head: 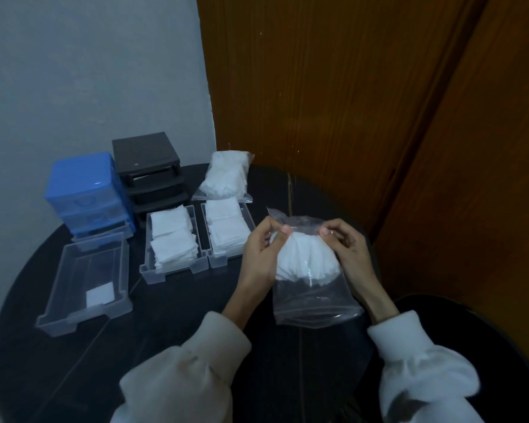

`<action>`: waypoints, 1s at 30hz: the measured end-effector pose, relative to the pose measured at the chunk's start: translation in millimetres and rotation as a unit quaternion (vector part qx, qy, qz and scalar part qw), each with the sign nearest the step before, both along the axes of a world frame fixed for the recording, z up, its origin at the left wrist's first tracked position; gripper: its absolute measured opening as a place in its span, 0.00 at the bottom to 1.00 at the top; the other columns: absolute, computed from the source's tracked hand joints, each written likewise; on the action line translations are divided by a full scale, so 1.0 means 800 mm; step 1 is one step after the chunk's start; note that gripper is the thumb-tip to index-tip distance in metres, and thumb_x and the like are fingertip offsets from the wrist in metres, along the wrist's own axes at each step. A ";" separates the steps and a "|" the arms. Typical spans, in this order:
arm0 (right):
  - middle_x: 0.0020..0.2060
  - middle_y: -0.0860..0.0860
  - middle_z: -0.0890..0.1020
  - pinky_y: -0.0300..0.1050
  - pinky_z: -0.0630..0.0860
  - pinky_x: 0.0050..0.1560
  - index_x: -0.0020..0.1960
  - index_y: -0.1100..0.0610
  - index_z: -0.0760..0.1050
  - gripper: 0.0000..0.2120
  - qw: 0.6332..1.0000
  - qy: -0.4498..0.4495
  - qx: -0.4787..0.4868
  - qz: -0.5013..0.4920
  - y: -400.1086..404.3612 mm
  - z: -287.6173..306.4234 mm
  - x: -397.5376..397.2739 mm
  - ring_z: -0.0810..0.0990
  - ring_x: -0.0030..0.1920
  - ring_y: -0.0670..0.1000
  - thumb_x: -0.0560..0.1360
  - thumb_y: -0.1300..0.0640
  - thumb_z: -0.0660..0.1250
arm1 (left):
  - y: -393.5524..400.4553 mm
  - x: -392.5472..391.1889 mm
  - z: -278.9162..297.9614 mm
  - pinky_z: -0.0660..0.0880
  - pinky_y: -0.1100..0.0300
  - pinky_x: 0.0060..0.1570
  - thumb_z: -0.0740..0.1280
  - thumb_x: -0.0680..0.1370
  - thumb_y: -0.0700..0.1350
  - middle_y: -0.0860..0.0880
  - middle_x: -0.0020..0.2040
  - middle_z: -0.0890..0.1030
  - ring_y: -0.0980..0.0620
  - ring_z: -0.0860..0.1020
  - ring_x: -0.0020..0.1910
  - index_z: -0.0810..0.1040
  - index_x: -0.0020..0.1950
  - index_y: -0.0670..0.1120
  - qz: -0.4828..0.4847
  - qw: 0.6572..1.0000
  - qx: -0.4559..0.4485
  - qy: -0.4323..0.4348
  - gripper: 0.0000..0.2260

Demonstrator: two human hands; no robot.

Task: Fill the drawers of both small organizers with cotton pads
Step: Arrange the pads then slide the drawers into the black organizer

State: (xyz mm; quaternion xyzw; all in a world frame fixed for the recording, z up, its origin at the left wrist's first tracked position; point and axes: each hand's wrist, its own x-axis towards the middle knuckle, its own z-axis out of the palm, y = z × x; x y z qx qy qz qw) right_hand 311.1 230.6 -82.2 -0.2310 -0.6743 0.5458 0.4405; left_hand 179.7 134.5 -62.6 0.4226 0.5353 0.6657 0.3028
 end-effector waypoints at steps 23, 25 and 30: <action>0.41 0.47 0.80 0.33 0.73 0.44 0.47 0.56 0.76 0.03 0.990 0.022 0.024 -0.137 0.000 0.002 0.001 0.79 0.43 0.41 0.77 0.62 0.64 | 0.000 0.007 -0.005 0.75 0.56 0.55 0.66 0.75 0.48 0.45 0.54 0.79 0.50 0.78 0.56 0.69 0.66 0.52 -0.016 1.000 0.010 0.016 0.20; 0.42 0.45 0.80 0.33 0.73 0.46 0.48 0.55 0.75 0.03 0.988 0.041 0.023 -0.149 0.000 0.002 0.002 0.79 0.44 0.41 0.77 0.61 0.63 | 0.000 0.008 -0.007 0.74 0.52 0.59 0.67 0.74 0.47 0.49 0.60 0.76 0.52 0.75 0.61 0.65 0.69 0.56 -0.031 0.998 0.007 0.049 0.24; 0.53 0.49 0.79 0.41 0.76 0.53 0.57 0.48 0.70 0.11 0.995 0.043 -0.039 -0.080 -0.004 0.004 0.001 0.79 0.54 0.46 0.76 0.56 0.64 | -0.001 0.008 -0.009 0.76 0.50 0.56 0.64 0.76 0.43 0.49 0.57 0.76 0.52 0.77 0.55 0.67 0.64 0.51 0.011 0.998 0.028 0.060 0.17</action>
